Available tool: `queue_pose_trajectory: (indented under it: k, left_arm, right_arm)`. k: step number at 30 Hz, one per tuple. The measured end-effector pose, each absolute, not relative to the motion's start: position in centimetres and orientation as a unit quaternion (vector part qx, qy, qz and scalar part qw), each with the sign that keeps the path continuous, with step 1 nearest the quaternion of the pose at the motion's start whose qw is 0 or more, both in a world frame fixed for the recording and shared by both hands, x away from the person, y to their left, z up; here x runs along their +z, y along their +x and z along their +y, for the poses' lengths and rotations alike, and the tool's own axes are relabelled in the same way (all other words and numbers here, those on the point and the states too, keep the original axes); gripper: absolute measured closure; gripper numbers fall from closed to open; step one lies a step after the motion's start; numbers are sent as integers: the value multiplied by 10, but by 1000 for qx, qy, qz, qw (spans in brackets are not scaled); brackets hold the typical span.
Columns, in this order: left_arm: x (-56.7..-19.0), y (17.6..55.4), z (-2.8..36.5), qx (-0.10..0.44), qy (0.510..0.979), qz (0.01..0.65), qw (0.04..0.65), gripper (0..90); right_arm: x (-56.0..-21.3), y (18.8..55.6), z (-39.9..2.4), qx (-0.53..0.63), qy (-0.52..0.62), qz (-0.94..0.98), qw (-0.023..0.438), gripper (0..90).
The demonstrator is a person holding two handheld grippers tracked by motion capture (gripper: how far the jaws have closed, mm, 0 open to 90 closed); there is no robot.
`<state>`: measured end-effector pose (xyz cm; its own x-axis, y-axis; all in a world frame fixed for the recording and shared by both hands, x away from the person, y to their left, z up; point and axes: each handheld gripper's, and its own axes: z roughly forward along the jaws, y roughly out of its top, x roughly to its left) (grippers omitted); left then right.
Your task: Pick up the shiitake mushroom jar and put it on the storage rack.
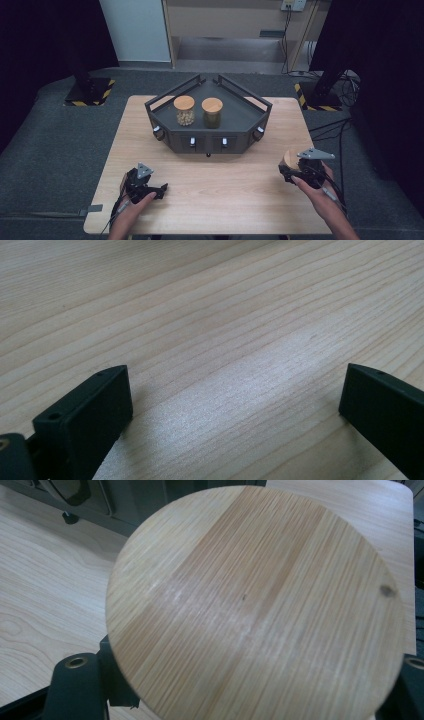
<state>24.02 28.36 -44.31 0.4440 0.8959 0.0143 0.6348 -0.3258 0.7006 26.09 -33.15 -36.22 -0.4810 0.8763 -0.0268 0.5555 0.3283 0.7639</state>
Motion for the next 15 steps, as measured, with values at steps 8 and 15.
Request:
queue_pose_trajectory:
  k: [8,15]
  left_arm:
    - [-443,240,284,205,788,485,318,0]
    - [-443,240,284,205,788,485,318,0]
  right_arm:
    - [-352,263,-327,360,445,789,224,255]
    - [-343,267,-322,361,435,795,220,255]
